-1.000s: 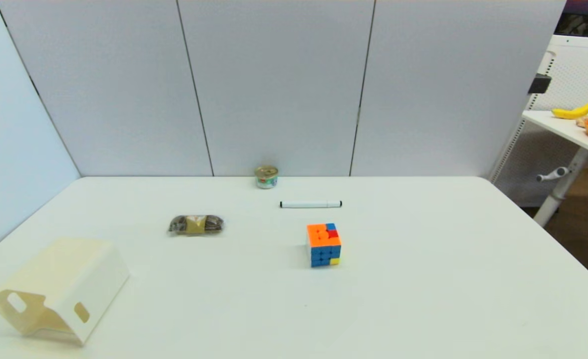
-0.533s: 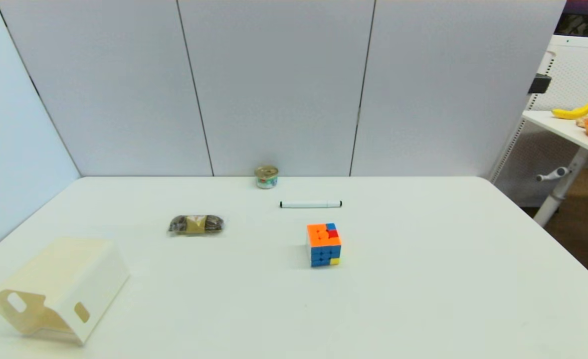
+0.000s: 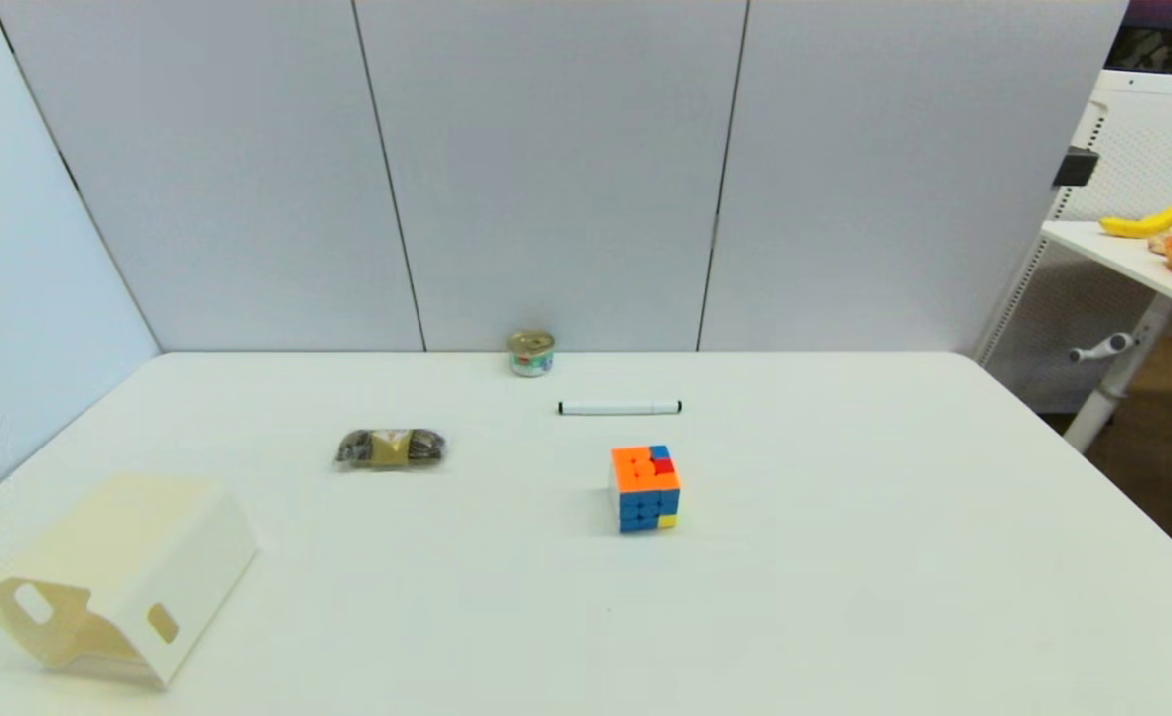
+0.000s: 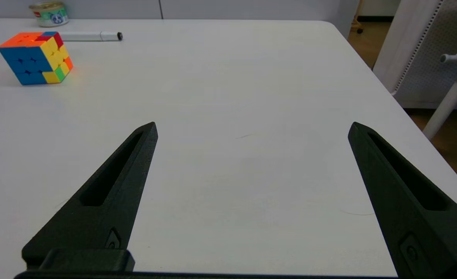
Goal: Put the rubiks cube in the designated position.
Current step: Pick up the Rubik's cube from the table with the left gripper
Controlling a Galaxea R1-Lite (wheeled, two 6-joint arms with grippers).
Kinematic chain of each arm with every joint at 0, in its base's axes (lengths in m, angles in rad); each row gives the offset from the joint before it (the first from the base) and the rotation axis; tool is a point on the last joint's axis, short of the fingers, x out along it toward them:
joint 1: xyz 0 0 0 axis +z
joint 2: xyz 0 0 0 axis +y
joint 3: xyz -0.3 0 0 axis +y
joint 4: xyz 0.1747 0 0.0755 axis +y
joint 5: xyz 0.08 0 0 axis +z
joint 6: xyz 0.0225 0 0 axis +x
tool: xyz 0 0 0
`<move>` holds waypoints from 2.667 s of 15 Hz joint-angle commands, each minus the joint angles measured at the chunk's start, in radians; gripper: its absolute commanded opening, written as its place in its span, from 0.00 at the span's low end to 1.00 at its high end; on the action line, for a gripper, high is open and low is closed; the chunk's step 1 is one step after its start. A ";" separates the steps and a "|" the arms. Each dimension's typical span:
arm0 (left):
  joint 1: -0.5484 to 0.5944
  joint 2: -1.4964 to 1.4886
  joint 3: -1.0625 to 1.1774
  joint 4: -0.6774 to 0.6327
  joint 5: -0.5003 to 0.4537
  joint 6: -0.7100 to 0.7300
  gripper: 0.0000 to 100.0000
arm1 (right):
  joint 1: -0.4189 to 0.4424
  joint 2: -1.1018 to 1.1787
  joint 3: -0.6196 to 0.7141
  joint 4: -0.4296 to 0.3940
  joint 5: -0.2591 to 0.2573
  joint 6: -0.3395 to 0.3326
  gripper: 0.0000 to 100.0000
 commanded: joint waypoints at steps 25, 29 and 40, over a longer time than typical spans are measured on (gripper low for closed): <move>-0.587 1.341 -0.802 0.279 -0.380 0.382 1.00 | 0.000 0.001 -0.001 -0.001 0.000 0.000 1.00; -0.594 1.426 -0.874 0.277 -0.378 0.388 1.00 | 0.000 0.001 -0.001 -0.001 0.000 0.000 1.00; -0.591 1.487 -0.897 0.282 -0.377 0.385 0.00 | 0.000 0.001 -0.001 -0.001 0.000 0.000 1.00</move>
